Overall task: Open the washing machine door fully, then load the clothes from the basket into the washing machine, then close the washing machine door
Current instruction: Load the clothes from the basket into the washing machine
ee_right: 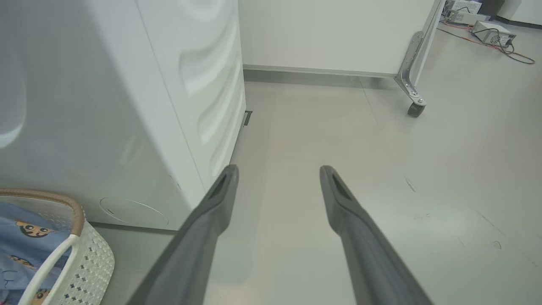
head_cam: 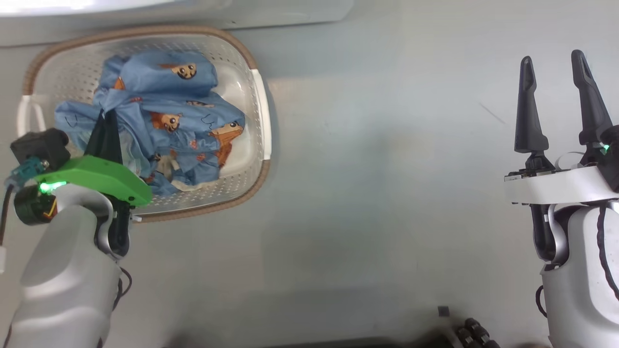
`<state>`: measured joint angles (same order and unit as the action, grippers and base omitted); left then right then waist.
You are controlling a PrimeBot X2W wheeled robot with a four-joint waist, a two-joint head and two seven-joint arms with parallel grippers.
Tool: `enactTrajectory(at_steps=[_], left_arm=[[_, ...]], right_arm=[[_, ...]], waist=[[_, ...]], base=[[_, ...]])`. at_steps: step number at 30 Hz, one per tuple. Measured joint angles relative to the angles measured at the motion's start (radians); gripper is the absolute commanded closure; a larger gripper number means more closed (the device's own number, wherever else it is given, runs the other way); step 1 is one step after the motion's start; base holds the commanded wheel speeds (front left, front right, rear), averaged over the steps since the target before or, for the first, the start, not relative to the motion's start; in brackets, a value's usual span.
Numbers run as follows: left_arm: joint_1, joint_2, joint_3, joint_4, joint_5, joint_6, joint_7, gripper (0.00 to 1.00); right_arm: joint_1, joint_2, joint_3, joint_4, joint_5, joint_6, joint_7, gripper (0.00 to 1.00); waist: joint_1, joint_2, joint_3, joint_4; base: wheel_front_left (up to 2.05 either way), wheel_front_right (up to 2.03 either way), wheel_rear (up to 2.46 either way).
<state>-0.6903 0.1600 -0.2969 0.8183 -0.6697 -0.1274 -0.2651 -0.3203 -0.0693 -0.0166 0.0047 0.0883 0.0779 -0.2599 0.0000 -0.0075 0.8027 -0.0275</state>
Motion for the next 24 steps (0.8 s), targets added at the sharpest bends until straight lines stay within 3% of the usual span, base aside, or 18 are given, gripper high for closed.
enactTrajectory(at_steps=[4,15,24], left_arm=[[0.042,-0.003,0.018,-0.027,-0.001,0.0,0.002,1.0],[0.168,0.007,0.215,-0.259,0.069,0.0,0.009,1.0],[0.307,-0.039,0.27,-0.354,0.121,0.0,0.009,1.0]], right_arm=[[0.0,0.003,-0.01,0.019,0.003,0.0,0.0,0.0],[0.031,0.006,-0.018,0.064,0.007,0.009,0.0,0.0],[0.098,0.01,-0.028,0.095,0.019,0.014,0.0,0.0]], waist=[[0.0,0.0,-0.055,0.023],[0.0,0.0,-0.215,0.072],[0.0,0.0,-0.332,0.087]], base=[[0.0,0.0,0.0],[0.0,0.0,0.0],[0.0,0.0,0.0]])
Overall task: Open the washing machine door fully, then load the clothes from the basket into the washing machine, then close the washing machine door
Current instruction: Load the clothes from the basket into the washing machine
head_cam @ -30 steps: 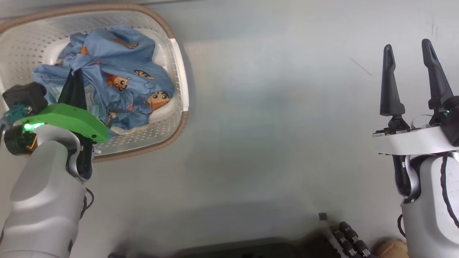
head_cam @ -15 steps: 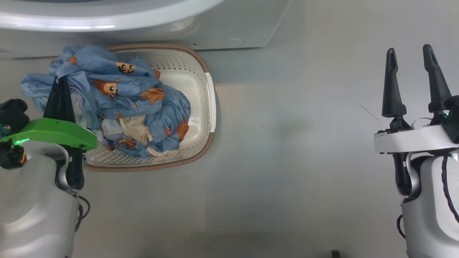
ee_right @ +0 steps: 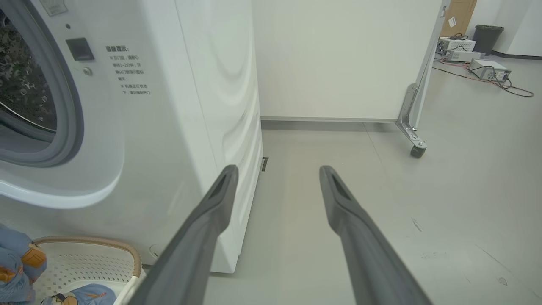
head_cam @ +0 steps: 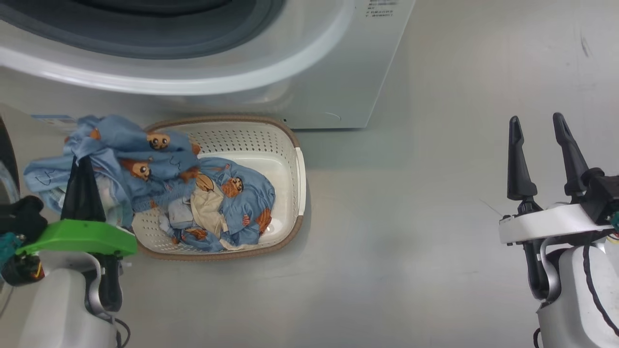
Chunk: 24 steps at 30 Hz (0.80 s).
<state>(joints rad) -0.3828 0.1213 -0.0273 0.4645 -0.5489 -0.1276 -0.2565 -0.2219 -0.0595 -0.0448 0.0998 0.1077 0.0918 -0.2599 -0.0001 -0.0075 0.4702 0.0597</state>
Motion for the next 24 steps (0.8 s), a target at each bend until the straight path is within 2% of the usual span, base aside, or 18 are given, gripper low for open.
enactTrajectory(at_steps=[8,24], left_arm=[[0.142,-0.036,0.006,-0.063,0.032,0.0,0.0,1.0],[0.38,-0.043,0.039,-0.185,0.115,0.0,0.0,1.0]], right_arm=[[0.064,0.006,0.004,0.031,0.016,0.005,0.0,0.0],[0.23,0.016,0.013,0.075,0.018,0.021,0.0,0.0]], waist=[[0.0,0.0,-0.116,0.006],[0.0,0.0,-0.346,0.0]], base=[[0.0,0.0,0.0],[0.0,0.0,0.0]])
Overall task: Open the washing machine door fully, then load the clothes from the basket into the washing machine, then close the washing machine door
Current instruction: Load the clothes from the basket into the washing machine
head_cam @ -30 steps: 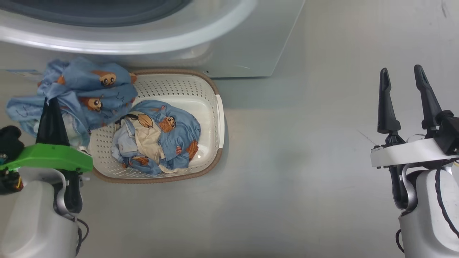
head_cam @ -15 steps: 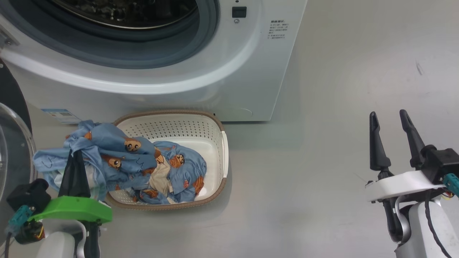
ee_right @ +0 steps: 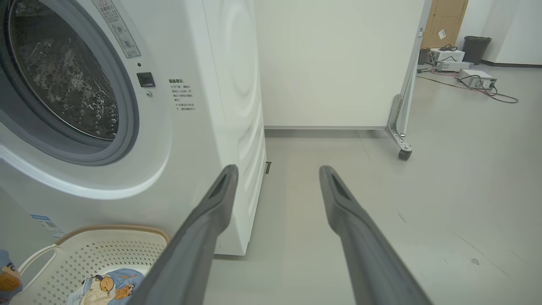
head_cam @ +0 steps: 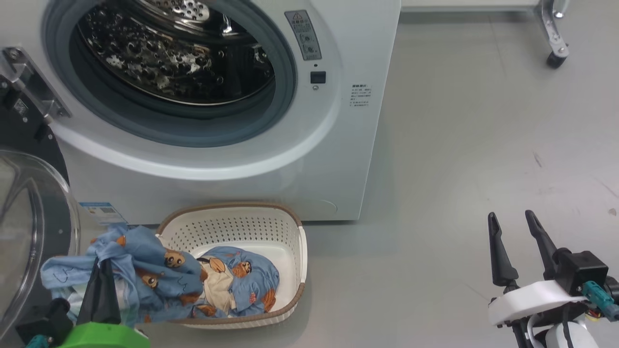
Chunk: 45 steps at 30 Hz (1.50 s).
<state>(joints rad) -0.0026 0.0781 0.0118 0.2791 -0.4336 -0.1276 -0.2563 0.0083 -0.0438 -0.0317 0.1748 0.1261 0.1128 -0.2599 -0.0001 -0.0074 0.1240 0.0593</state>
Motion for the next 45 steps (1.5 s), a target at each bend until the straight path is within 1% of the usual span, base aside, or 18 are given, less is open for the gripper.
enactTrajectory(at_steps=[10,16,18,29,45], left_arm=[[0.138,-0.004,0.007,-0.065,0.046,0.0,0.0,1.0],[0.182,-0.009,0.009,-0.11,0.05,0.007,0.0,1.0],[0.195,-0.01,0.009,-0.124,0.057,0.009,0.0,1.0],[0.246,-0.019,0.007,-0.174,0.067,0.011,0.0,1.0],[0.274,-0.023,-0.014,-0.231,0.074,0.015,0.0,1.0]], right_arm=[[0.089,0.004,0.005,0.011,0.006,0.004,0.0,0.0],[0.109,0.005,0.005,0.002,0.011,0.004,0.0,0.0],[0.111,0.005,0.005,-0.003,0.011,0.009,0.0,0.0],[0.129,0.007,0.013,-0.015,0.014,0.009,0.0,0.0],[0.143,0.009,0.035,-0.031,0.015,0.009,0.0,0.0]], waist=[[0.0,0.0,-0.135,-0.01],[0.0,0.0,-0.187,-0.018],[0.0,0.0,-0.196,-0.021],[0.0,0.0,-0.203,-0.03],[0.0,0.0,-0.168,-0.045]], base=[[0.0,0.0,0.0],[0.0,0.0,0.0],[0.0,0.0,0.0],[0.0,0.0,0.0],[0.0,0.0,0.0]])
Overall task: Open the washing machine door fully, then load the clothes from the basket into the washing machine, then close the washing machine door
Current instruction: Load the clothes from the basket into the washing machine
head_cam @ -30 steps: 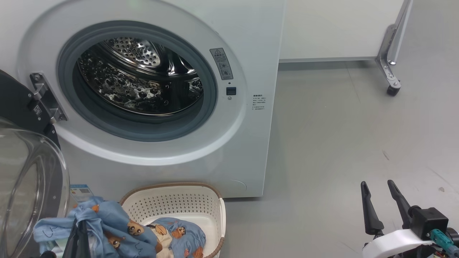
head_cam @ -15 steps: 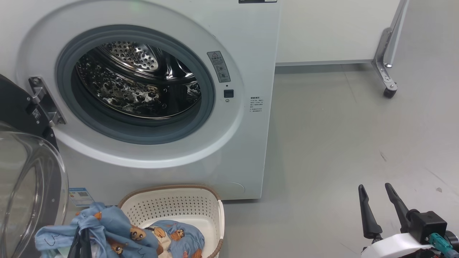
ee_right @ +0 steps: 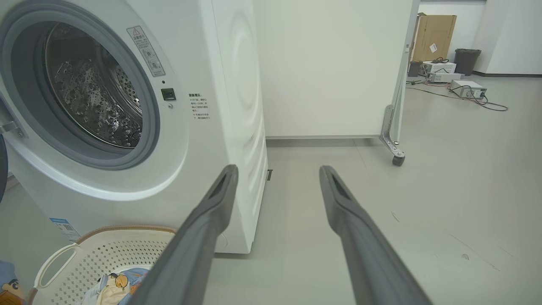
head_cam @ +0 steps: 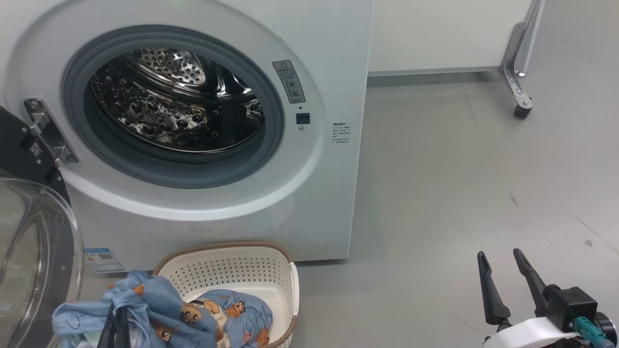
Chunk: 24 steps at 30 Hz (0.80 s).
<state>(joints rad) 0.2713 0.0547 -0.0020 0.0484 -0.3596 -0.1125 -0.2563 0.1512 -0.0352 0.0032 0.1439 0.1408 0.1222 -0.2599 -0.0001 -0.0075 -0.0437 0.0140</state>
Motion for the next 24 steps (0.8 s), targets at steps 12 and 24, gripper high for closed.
enactTrajectory(at_steps=[12,24], left_arm=[[-0.068,-0.001,-0.003,-0.013,0.011,0.009,0.0,1.0],[-0.293,0.014,0.067,-0.02,0.003,0.054,0.018,1.0]], right_arm=[[-0.006,0.0,0.046,-0.007,0.029,0.0,0.0,0.0],[-0.074,-0.001,0.091,-0.034,0.053,0.0,0.0,0.0]], waist=[[0.0,0.0,0.055,-0.046],[0.0001,0.0,0.162,-0.115]], base=[[0.0,0.0,0.0],[0.0,0.0,0.0]])
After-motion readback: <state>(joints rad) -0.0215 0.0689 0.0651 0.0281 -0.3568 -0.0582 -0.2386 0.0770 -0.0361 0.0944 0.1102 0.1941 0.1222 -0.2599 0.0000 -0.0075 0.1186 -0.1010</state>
